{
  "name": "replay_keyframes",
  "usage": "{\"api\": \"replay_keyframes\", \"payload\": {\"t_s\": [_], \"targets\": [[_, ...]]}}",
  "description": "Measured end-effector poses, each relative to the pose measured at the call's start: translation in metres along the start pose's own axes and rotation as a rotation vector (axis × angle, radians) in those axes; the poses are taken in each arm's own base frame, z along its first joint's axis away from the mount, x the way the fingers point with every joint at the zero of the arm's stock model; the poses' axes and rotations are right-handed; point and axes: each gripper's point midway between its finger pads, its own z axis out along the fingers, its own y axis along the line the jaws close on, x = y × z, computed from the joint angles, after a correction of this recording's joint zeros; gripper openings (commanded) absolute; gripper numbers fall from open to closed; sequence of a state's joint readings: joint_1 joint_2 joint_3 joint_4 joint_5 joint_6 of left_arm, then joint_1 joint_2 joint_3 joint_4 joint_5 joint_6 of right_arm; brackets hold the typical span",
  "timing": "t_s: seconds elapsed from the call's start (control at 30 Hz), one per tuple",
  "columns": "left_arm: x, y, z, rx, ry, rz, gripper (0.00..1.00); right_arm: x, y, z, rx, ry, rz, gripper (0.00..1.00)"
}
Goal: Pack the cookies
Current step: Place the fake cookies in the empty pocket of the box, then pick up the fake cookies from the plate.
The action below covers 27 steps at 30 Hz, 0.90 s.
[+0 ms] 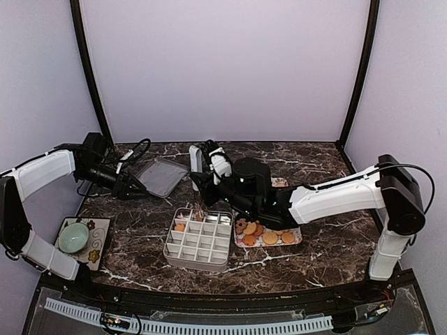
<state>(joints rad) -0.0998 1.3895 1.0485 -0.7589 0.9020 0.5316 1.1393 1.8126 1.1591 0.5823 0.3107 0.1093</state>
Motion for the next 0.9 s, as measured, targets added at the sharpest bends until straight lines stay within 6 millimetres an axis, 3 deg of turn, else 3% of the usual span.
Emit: {"api": "replay_keyframes", "payload": {"t_s": [0.17,0.33,0.43,0.53,0.73,0.9], "targets": [[0.000,0.000,0.000,0.000,0.000,0.000,0.63,-0.011,-0.019,-0.024,0.029,-0.016,0.010,0.27],[0.000,0.000,0.000,0.001,0.001,0.002,0.63,-0.038,-0.059,-0.069,0.118,-0.077,0.032,0.27],[0.000,0.000,0.000,0.001,0.001,0.002,0.63,-0.043,-0.084,-0.097,0.179,-0.100,0.051,0.28],[0.000,0.000,0.000,0.001,0.001,0.002,0.63,-0.030,-0.102,-0.117,0.236,-0.086,0.063,0.29],[0.000,0.000,0.000,0.001,0.001,0.002,0.63,0.015,-0.125,-0.138,0.320,0.016,0.067,0.29],[0.000,0.000,0.000,0.002,0.001,-0.001,0.63,0.026,-0.151,-0.150,0.398,0.040,0.078,0.29]]}}
